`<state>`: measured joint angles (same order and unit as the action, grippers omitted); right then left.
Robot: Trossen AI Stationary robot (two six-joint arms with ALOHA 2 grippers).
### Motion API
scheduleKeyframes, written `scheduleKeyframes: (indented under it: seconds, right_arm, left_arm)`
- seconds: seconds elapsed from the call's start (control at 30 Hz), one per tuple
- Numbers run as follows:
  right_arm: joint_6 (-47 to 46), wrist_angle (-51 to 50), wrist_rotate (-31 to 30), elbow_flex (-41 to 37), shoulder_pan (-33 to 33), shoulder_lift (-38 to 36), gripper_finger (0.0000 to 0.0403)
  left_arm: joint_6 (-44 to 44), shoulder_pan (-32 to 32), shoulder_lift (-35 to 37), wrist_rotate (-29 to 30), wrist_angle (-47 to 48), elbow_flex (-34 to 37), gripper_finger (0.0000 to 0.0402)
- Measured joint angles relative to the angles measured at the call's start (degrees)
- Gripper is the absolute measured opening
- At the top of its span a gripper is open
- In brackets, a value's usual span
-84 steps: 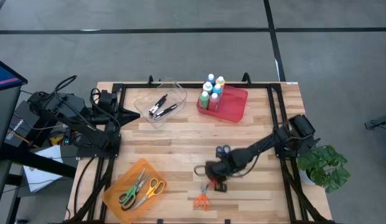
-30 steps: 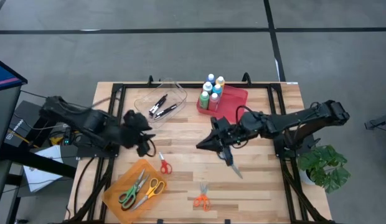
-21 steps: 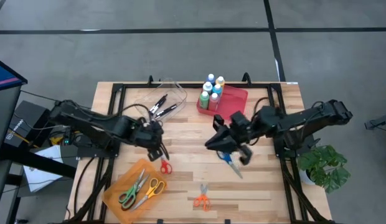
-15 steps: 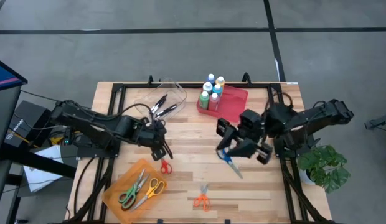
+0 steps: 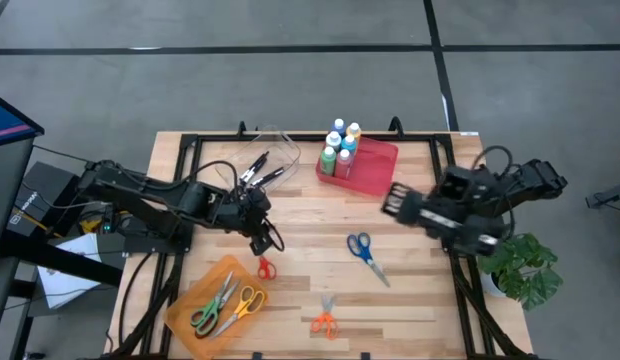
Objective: Pick & Place Paint Supplies
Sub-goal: Put the red scissors into the orange bin
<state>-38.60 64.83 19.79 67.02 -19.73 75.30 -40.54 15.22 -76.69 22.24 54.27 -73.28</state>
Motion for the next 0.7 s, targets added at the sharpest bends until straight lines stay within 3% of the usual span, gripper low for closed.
scheduleKeyframes:
  seconds: [0.2, 0.7]
  right_arm:
    - [1.54, 6.18, 6.01, -0.02, -1.23, -0.22, 0.0276]
    - [1.69, 4.18, 7.17, 0.0, -1.16, -0.3, 0.0276]
  left_arm:
    - [-0.01, 0.0, -0.06, -0.02, -0.75, 0.0, 0.0196]
    - [0.01, 0.0, -0.06, -0.02, 0.0, 0.0, 0.0195]
